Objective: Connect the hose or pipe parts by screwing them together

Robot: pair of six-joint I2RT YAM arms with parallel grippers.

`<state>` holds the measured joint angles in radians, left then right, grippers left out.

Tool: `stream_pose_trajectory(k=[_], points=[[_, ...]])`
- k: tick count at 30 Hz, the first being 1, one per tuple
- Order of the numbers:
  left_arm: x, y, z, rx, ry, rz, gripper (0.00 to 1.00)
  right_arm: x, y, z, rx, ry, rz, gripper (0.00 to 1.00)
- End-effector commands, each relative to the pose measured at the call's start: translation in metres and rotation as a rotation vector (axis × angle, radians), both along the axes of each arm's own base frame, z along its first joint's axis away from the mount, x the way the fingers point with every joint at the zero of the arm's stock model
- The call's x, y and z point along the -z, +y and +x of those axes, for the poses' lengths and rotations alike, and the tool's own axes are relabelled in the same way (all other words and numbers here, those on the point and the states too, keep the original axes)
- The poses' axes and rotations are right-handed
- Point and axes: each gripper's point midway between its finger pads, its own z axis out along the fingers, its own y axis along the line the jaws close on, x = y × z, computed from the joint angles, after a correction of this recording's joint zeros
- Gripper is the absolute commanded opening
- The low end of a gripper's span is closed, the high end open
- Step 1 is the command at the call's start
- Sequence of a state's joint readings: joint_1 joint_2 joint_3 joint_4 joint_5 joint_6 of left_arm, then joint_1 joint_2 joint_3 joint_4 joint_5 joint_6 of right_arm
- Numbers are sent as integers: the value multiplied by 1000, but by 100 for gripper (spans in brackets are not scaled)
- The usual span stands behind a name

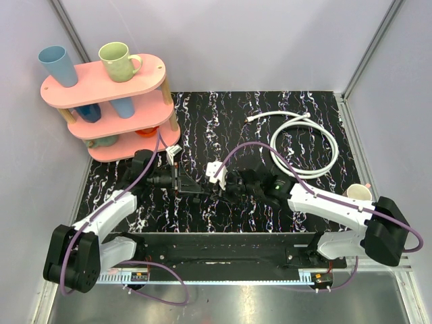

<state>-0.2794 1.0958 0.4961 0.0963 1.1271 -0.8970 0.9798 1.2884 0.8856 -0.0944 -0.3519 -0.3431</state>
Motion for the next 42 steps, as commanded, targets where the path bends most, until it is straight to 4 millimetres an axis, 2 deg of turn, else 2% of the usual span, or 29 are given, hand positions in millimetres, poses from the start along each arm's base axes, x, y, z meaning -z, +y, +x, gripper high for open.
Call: stream_pose_trajectory(k=[1,4,8,9,12,13,14,18,19,22,31,35,36,38,39,41,42], points=[[-3,-2,-6,35,-33,-13,0,-35,14,9,-2,-61,83,0],[-5,-3,-8,36,-34,-17,0,-35,12,15,36,-67,79,1],[-9,-3,-5,25,-43,-17,0,-41,9,26,104,-79,89,11],[-10,-3,-4,20,-51,-17,0,-43,8,30,124,-91,93,18],[-14,-3,2,-3,-70,-12,0,-42,2,39,169,-127,78,22],[-17,-4,4,-7,-79,-12,0,-43,0,42,191,-139,75,34],[-18,-4,7,-18,-88,-7,0,-42,-3,45,210,-146,67,37],[-24,-4,15,-42,-129,6,0,-52,-17,58,254,-151,84,37],[-27,-4,17,-43,-143,4,0,-53,-24,67,282,-152,84,37],[-28,-5,20,-42,-152,7,0,-58,-28,77,306,-150,85,38],[-28,-7,20,-31,-164,-11,0,-49,-23,71,240,-140,61,43],[-16,-4,26,-56,-179,49,0,-66,-28,71,271,-110,110,45],[-11,-1,26,-64,-150,84,0,-70,-32,75,285,-86,131,45],[-1,4,34,-93,-199,166,0,-79,-36,83,307,-1,193,49],[2,9,34,-104,-172,219,0,-80,-46,98,352,27,210,52],[13,22,46,-155,-235,339,0,-82,-47,121,452,97,234,56],[12,26,47,-166,-236,375,0,-80,-59,144,597,93,221,57]])
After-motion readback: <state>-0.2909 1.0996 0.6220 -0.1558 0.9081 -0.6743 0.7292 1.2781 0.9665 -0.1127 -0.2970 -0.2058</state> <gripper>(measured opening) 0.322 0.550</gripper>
